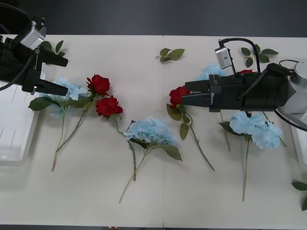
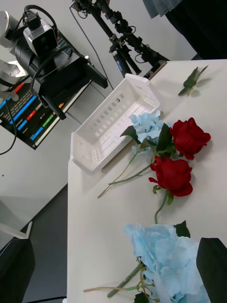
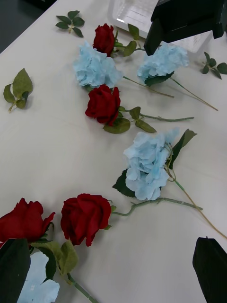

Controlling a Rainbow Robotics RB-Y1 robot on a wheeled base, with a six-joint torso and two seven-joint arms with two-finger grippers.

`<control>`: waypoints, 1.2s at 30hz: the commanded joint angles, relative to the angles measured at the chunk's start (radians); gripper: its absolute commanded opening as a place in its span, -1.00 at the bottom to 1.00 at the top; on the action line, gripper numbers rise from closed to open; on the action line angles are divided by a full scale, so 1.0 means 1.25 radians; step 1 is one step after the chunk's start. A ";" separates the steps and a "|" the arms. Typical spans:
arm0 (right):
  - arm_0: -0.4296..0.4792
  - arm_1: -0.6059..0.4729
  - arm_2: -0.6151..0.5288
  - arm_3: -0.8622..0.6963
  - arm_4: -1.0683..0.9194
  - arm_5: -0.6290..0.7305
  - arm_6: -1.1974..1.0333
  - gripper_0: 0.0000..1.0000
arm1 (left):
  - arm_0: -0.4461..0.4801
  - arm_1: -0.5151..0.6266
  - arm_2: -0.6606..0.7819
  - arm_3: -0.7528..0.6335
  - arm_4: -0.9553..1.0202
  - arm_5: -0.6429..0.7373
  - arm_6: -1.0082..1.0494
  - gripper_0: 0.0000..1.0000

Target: Put the red flowers into the right box and the blue flowers into the left box

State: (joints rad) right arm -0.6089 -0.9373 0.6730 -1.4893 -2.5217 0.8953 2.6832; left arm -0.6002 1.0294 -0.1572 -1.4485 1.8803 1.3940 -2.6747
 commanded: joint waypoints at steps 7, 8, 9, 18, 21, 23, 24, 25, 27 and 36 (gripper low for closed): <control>-0.020 0.009 -0.017 -0.015 -0.001 0.002 0.018 1.00 | -0.006 0.024 0.002 -0.029 0.003 0.005 -0.024 1.00; -0.020 0.009 -0.017 -0.015 -0.001 0.002 0.018 1.00 | -0.005 0.027 0.003 -0.033 -0.003 0.005 -0.024 1.00; -0.020 0.009 -0.017 -0.015 -0.001 0.002 0.018 1.00 | -0.005 0.031 0.003 -0.033 -0.013 0.008 -0.024 1.00; 0.031 0.034 0.020 0.005 0.016 -0.002 0.018 1.00 | 0.038 0.032 0.003 -0.038 -0.116 0.020 0.004 1.00; 0.024 0.028 0.019 0.005 0.018 -0.001 0.018 1.00 | 0.065 0.032 0.002 -0.050 -0.157 0.020 0.104 1.00; 0.018 0.026 0.014 0.005 0.018 -0.001 0.018 1.00 | 0.079 0.032 0.003 -0.054 -0.173 0.020 0.149 1.00; 0.013 0.021 0.009 0.005 0.020 0.000 0.018 1.00 | 0.087 0.032 0.003 -0.054 -0.181 0.021 0.178 1.00; 0.006 0.018 0.004 0.005 0.029 0.002 0.018 1.00 | 0.095 0.031 0.003 -0.054 -0.192 0.021 0.201 1.00; -0.009 0.012 -0.008 0.005 0.069 0.010 0.018 1.00 | 0.108 0.032 0.004 -0.054 -0.210 0.021 0.240 1.00; -0.070 0.012 -0.154 0.005 0.460 0.185 -0.471 1.00 | 0.159 0.031 0.008 -0.054 -0.316 0.021 0.467 1.00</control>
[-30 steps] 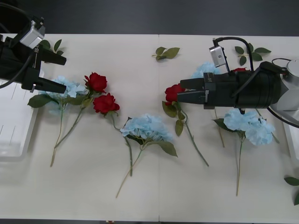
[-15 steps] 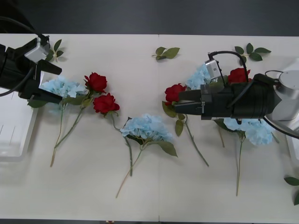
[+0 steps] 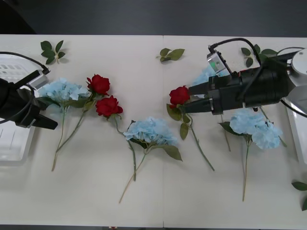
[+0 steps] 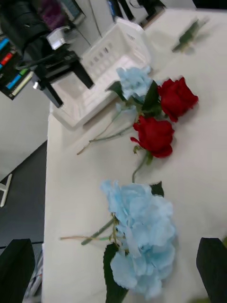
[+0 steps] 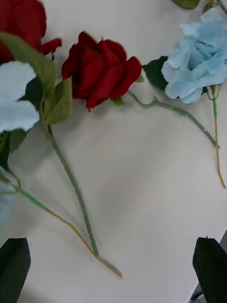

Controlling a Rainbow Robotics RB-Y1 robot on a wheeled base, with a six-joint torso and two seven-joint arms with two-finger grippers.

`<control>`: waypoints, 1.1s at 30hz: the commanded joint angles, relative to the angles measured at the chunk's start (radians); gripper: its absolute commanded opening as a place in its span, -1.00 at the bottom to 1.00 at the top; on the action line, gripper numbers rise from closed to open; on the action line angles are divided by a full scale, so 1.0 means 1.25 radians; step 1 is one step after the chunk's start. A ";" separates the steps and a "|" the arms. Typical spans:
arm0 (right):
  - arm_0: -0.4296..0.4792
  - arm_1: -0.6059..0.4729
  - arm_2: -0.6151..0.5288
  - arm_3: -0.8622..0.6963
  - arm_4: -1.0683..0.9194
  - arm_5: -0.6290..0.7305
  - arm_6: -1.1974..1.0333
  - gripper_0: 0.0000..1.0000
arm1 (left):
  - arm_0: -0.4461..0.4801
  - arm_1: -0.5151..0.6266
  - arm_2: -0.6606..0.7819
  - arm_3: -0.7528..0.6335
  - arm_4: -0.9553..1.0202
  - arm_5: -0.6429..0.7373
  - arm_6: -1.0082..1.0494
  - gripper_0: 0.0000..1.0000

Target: Put the red flowers into the right box and the blue flowers into the left box

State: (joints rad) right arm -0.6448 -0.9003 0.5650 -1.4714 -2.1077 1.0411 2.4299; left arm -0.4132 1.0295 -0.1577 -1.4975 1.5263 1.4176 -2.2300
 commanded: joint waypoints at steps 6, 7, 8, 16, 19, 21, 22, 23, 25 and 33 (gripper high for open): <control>-0.087 -0.016 -0.159 -0.002 0.442 0.278 -0.655 1.00 | 0.018 0.028 0.008 -0.014 -0.114 0.002 0.270 1.00; -0.092 -0.016 -0.160 0.000 0.461 0.290 -0.673 1.00 | 0.018 0.027 0.008 -0.014 -0.120 0.002 0.281 1.00; -0.100 -0.016 -0.162 0.008 0.499 0.317 -0.702 1.00 | 0.016 0.026 0.007 -0.014 -0.133 0.002 0.305 1.00; -0.152 -0.012 -0.162 0.098 0.757 0.411 -0.741 1.00 | 0.014 -0.025 0.005 -0.013 -0.223 0.008 0.443 1.00; -0.152 -0.012 -0.161 0.108 0.821 0.409 -0.736 1.00 | 0.013 -0.054 0.005 -0.014 -0.259 0.010 0.475 1.00; -0.152 -0.012 -0.159 0.108 0.848 0.403 -0.735 1.00 | 0.010 -0.070 0.005 -0.014 -0.284 0.010 0.483 1.00; -0.152 -0.012 -0.158 0.108 0.860 0.400 -0.734 1.00 | 0.008 -0.079 0.005 -0.014 -0.297 0.010 0.486 1.00; -0.152 -0.012 -0.155 0.108 0.879 0.396 -0.733 1.00 | 0.004 -0.090 0.005 -0.014 -0.318 0.010 0.491 1.00; -0.152 -0.012 -0.148 0.112 0.903 0.389 -0.729 1.00 | -0.004 -0.103 -0.005 -0.014 -0.345 0.010 0.514 1.00; -0.152 -0.011 -0.070 0.124 0.962 0.284 -0.727 1.00 | -0.044 -0.107 -0.128 -0.014 -0.418 -0.080 0.638 1.00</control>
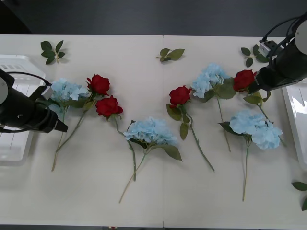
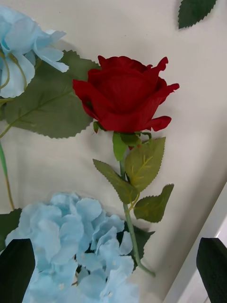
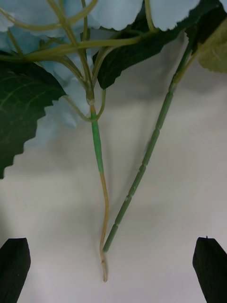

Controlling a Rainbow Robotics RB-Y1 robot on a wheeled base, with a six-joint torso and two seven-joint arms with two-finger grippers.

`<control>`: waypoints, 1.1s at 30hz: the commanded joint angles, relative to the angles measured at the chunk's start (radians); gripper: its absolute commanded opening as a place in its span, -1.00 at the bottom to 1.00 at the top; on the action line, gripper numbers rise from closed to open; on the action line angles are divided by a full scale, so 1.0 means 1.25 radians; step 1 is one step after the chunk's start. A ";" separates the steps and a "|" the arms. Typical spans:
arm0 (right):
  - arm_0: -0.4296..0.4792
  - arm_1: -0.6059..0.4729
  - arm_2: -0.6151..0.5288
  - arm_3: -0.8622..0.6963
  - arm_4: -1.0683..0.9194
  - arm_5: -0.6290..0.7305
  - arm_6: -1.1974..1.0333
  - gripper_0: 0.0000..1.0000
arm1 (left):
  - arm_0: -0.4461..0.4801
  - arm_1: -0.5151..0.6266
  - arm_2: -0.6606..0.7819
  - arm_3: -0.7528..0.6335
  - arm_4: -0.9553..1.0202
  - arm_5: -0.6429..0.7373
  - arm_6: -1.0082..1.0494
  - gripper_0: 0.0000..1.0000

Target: Put the red flowers into the right box and the blue flowers into the left box

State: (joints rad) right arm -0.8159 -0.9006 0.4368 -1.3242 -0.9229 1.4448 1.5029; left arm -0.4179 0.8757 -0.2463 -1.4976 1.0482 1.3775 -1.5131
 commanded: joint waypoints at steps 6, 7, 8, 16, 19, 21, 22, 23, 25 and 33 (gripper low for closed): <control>-0.015 -0.012 0.086 0.046 0.009 -0.123 0.015 1.00 | -0.052 0.016 -0.116 -0.014 -0.074 -0.108 0.144 1.00; -0.015 -0.012 0.096 0.048 0.012 -0.134 0.015 1.00 | -0.055 0.016 -0.125 -0.014 -0.080 -0.113 0.155 1.00; -0.015 -0.012 0.106 0.051 0.015 -0.145 0.014 1.00 | -0.057 0.017 -0.132 -0.014 -0.091 -0.114 0.165 1.00; -0.015 0.003 0.130 0.105 0.023 -0.206 0.016 1.00 | -0.069 0.016 -0.164 -0.014 -0.167 -0.139 0.234 1.00; -0.015 0.015 0.133 0.127 0.035 -0.221 0.021 1.00 | -0.076 0.016 -0.172 -0.012 -0.177 -0.137 0.242 1.00; -0.015 0.020 0.141 0.139 0.041 -0.237 0.022 1.00 | -0.078 0.016 -0.177 -0.012 -0.193 -0.139 0.248 1.00; -0.015 0.019 0.151 0.143 0.042 -0.248 0.022 1.00 | -0.080 0.016 -0.178 -0.012 -0.199 -0.139 0.252 1.00; -0.015 0.020 0.161 0.145 0.045 -0.260 0.022 1.00 | -0.082 0.016 -0.182 -0.012 -0.203 -0.139 0.255 1.00; -0.015 0.020 0.178 0.151 0.050 -0.280 0.022 1.00 | -0.088 0.016 -0.192 -0.011 -0.213 -0.140 0.263 1.00; -0.015 0.044 0.197 0.193 0.058 -0.315 0.022 1.00 | -0.136 0.016 -0.268 0.062 -0.216 -0.214 0.280 1.00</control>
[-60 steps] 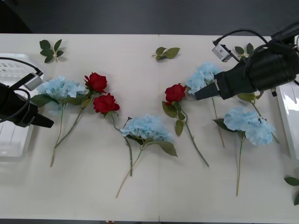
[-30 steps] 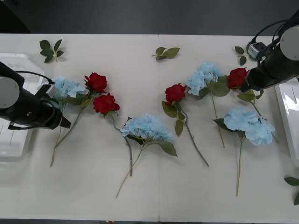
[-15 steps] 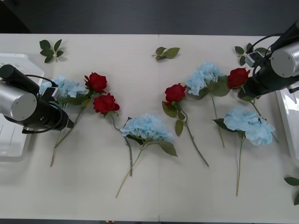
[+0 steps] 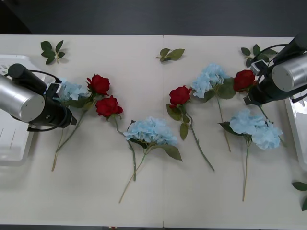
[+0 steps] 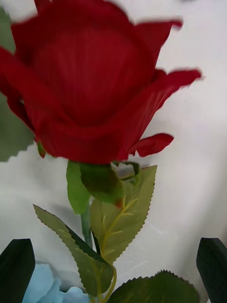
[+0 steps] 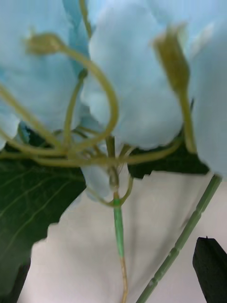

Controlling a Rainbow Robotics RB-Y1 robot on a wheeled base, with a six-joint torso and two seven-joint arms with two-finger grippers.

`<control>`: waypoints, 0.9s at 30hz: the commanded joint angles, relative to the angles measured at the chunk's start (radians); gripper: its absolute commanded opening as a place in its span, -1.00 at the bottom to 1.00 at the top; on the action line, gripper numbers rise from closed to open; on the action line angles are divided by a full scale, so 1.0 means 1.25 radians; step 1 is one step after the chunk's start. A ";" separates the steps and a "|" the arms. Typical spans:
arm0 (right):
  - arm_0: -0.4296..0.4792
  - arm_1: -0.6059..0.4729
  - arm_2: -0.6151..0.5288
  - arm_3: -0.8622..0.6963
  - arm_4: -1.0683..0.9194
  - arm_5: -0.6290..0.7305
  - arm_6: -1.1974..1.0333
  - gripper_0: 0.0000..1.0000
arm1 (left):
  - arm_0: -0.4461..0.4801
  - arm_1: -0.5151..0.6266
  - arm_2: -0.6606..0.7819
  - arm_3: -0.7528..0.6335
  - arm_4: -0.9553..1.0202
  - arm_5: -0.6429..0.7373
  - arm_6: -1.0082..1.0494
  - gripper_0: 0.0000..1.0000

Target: Put the red flowers into the right box and the blue flowers into the left box

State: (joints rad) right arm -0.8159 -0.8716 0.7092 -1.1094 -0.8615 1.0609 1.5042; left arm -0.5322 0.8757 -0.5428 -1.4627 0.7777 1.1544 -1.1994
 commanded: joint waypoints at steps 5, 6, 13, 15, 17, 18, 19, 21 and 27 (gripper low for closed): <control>-0.015 0.028 0.004 0.031 0.019 -0.033 0.019 1.00 | -0.054 0.016 -0.052 0.057 -0.004 -0.055 0.031 1.00; -0.015 0.028 0.009 0.031 0.018 -0.036 0.018 1.00 | -0.054 0.016 -0.052 0.056 -0.006 -0.055 0.032 1.00; -0.015 0.046 0.018 0.048 0.024 -0.045 0.018 -0.01 | -0.053 0.016 -0.053 0.072 -0.013 -0.050 0.029 1.00; -0.015 0.051 0.017 0.053 0.030 -0.046 0.018 -0.25 | -0.054 0.016 -0.055 0.075 -0.013 -0.050 0.028 1.00; -0.015 0.055 0.018 0.059 0.033 -0.051 0.018 -0.67 | -0.054 0.016 -0.058 0.080 -0.013 -0.049 0.028 1.00; -0.015 0.055 0.018 0.062 0.033 -0.052 0.018 -0.89 | -0.054 0.016 -0.058 0.080 -0.013 -0.049 0.028 1.00; -0.015 0.057 0.018 0.065 0.034 -0.053 0.018 -1.00 | -0.054 0.016 -0.058 0.083 -0.013 -0.049 0.027 1.00; -0.015 0.057 0.018 0.068 0.034 -0.053 0.019 -1.00 | -0.054 0.016 -0.058 0.084 -0.013 -0.049 0.027 0.95; -0.020 0.055 0.017 0.068 0.031 -0.058 0.021 -1.00 | -0.054 0.016 -0.066 0.085 -0.015 -0.049 0.031 -0.38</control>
State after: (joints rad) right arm -0.8158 -0.7996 0.7440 -1.0198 -0.8232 0.9936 1.5043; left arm -0.5826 0.8757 -0.6307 -1.3559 0.7646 1.0918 -1.1893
